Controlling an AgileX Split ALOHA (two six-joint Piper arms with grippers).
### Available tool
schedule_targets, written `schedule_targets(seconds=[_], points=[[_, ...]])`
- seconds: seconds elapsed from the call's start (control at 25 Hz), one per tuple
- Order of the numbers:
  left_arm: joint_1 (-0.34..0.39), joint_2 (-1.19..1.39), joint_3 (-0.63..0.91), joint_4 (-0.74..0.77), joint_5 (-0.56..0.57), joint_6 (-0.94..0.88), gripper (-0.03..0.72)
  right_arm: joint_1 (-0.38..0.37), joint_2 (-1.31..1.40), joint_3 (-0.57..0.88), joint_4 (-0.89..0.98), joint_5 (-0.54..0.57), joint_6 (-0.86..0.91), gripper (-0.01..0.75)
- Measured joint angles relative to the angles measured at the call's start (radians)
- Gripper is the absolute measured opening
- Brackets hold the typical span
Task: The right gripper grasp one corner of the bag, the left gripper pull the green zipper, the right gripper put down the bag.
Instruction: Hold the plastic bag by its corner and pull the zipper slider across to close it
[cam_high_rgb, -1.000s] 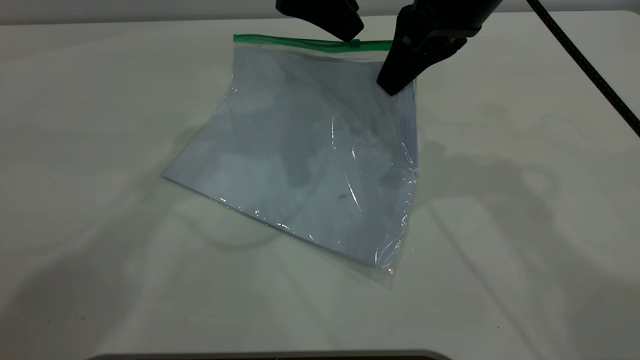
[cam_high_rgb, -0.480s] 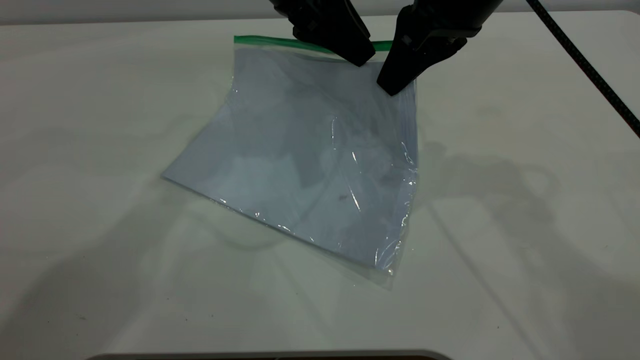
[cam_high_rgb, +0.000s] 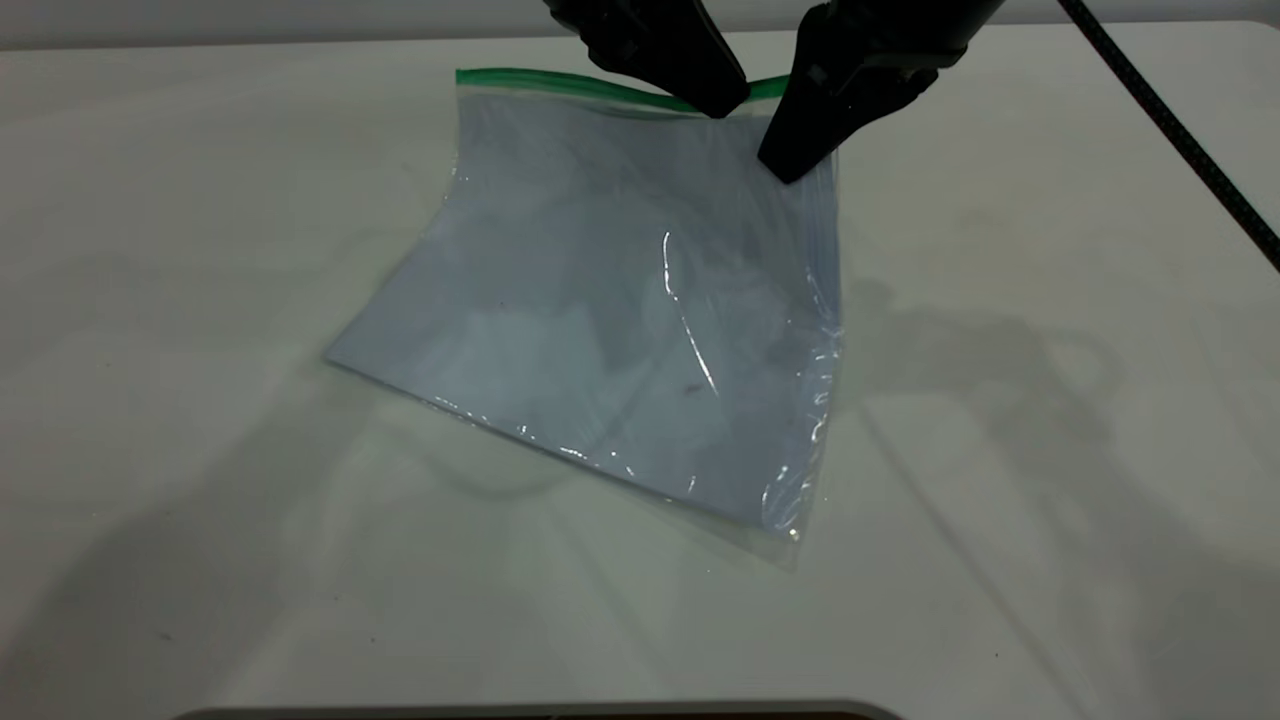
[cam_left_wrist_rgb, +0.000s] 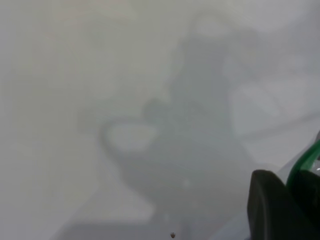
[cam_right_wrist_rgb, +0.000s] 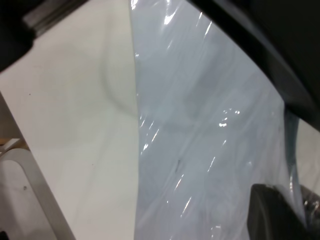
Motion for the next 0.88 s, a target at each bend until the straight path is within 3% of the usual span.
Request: schedule_targets(seconds=[0.2, 0.56, 0.88], points=[[-0.005, 0.000, -0.001, -0.024, -0.030, 0.002, 0.061, -0.026, -0.022, 0.000, -0.026, 0.001, 0.000, 0.034], [-0.011, 0.000, -0.001, -0.053, -0.077, 0.002, 0.059, -0.099, -0.026, -0.001, -0.014, 0.016, -0.012, 0.034], [0.031, 0.000, -0.001, -0.054, -0.069, 0.002, 0.059, -0.117, -0.032, -0.004, 0.009, 0.015, -0.024, 0.034]])
